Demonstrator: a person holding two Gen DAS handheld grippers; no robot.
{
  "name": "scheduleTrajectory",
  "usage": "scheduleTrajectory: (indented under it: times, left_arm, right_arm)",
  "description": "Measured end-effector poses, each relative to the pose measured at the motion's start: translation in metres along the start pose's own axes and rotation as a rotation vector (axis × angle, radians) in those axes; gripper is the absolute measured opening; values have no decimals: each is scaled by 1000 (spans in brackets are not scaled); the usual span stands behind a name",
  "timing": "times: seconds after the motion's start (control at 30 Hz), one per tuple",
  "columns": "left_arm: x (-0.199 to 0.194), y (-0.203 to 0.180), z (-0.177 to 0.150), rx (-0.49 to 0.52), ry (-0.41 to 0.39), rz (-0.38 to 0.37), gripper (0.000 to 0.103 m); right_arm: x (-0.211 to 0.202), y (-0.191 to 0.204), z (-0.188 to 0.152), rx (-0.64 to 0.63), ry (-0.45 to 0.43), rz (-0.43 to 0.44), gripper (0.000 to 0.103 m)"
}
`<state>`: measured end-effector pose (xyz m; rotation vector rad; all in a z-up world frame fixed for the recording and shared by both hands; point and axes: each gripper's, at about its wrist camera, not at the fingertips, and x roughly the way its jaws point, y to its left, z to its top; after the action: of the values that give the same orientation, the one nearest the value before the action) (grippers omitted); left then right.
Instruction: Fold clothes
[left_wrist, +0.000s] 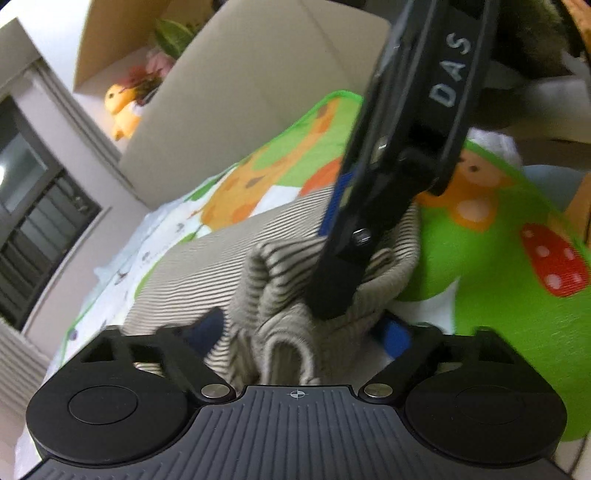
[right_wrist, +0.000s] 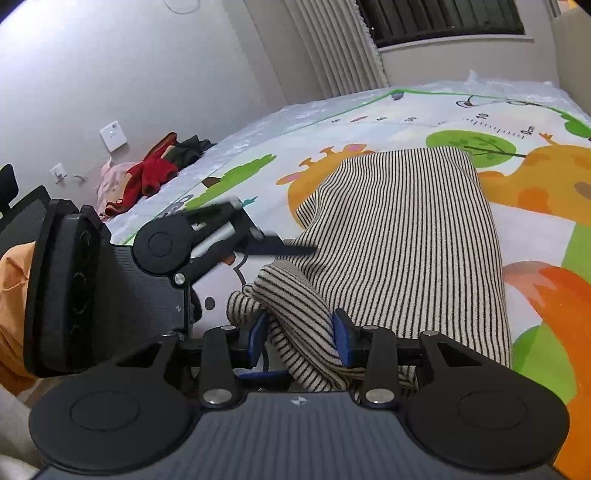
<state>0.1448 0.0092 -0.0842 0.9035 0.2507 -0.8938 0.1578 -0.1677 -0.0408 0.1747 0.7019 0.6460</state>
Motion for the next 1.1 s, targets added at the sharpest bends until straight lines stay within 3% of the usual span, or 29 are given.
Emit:
scheduleTrajectory:
  times: [0.07, 0.13, 0.27, 0.33, 0.37, 0.47, 0.63, 0.77, 1.1]
  left_arm:
    - [1, -5, 2, 24, 3, 1, 75]
    - [3, -3, 3, 9, 10, -10, 70]
    - [4, 6, 5, -81, 18, -41, 65]
    - [2, 15, 3, -160, 11, -59, 65]
    - [2, 19, 2, -199, 8, -69, 65]
    - [-2, 28, -2, -320, -3, -96, 64]
    - [0, 63, -9, -577, -46, -153, 61]
    - [-4, 84, -17, -741, -66, -165, 61]
    - [-9, 84, -25, -727, -81, -161, 69]
  right_arm:
    - [-10, 0, 0, -23, -28, -20, 43]
    - [-24, -2, 1, -51, -64, -59, 61]
    - [-54, -17, 2, -122, -135, -217, 70]
    - [-63, -24, -4, -196, -126, -322, 87]
    - [-64, -26, -10, -243, -109, -372, 90]
    - [-65, -28, -31, -351, -50, -477, 90]
    - [-54, -16, -56, -420, -8, -479, 91]
    - [-36, -11, -52, -491, -26, -496, 91]
    - [6, -4, -31, -657, -86, -527, 91]
